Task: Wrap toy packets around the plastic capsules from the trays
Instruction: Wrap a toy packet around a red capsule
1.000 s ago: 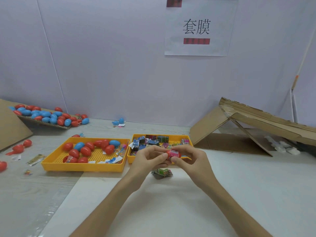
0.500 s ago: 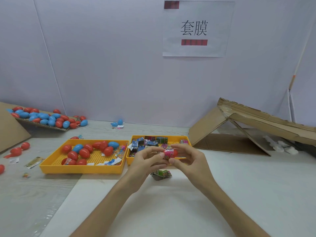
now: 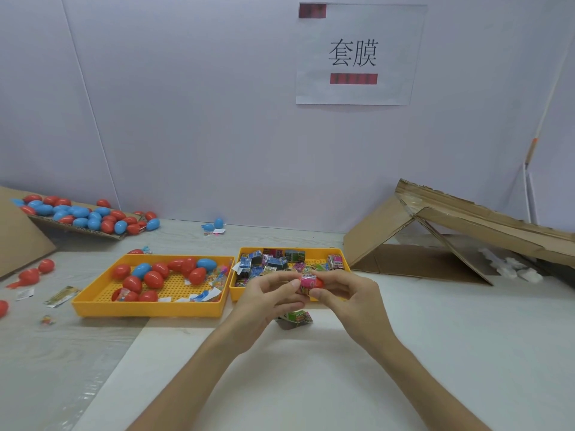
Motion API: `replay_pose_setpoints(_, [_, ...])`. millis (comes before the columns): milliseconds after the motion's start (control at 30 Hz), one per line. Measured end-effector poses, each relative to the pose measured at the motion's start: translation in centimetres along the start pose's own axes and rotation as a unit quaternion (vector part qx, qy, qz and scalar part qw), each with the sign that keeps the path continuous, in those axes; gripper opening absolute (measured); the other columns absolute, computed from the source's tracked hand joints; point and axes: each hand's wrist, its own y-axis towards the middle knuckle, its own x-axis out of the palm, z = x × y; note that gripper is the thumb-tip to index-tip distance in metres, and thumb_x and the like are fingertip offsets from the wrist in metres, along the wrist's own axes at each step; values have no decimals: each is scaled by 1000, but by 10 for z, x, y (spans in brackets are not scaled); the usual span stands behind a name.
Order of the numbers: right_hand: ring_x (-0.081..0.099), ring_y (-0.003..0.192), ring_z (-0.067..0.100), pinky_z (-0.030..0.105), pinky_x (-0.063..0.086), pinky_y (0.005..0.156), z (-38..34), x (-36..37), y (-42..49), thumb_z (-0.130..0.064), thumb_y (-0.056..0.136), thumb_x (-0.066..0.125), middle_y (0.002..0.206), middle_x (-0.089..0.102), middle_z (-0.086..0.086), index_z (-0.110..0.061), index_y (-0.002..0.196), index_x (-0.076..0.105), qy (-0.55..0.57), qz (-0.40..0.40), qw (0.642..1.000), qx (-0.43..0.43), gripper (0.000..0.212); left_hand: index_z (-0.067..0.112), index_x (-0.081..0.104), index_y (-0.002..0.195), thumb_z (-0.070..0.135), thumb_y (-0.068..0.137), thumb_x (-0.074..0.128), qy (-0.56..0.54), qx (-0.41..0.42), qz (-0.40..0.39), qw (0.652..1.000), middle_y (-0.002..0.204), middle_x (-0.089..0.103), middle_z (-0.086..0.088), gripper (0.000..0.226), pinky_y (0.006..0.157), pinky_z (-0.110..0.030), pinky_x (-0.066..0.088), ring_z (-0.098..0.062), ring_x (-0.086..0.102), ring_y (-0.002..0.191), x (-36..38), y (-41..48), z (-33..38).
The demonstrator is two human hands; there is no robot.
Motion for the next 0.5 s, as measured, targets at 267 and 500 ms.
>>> replay_pose_setpoints(267, [71, 101, 8, 22, 58, 84, -5, 1, 1, -13, 85, 79, 110, 73, -16, -29, 128, 66, 18, -13, 1000, 0, 48, 4, 68, 119, 28, 87, 69, -14, 2, 6, 1000, 109, 73, -21, 40, 83, -28, 59, -32, 72, 104, -1, 1, 2])
replay_pose_setpoints(500, [73, 97, 13, 28, 60, 81, -5, 1, -2, -13, 79, 85, 109, 73, -15, -32, 115, 70, 19, -19, 1000, -14, 44, 0, 69, 114, 27, 88, 70, -8, -19, 0, 1000, 108, 72, -25, 38, 79, -27, 60, -34, 73, 101, 1, 0, 2])
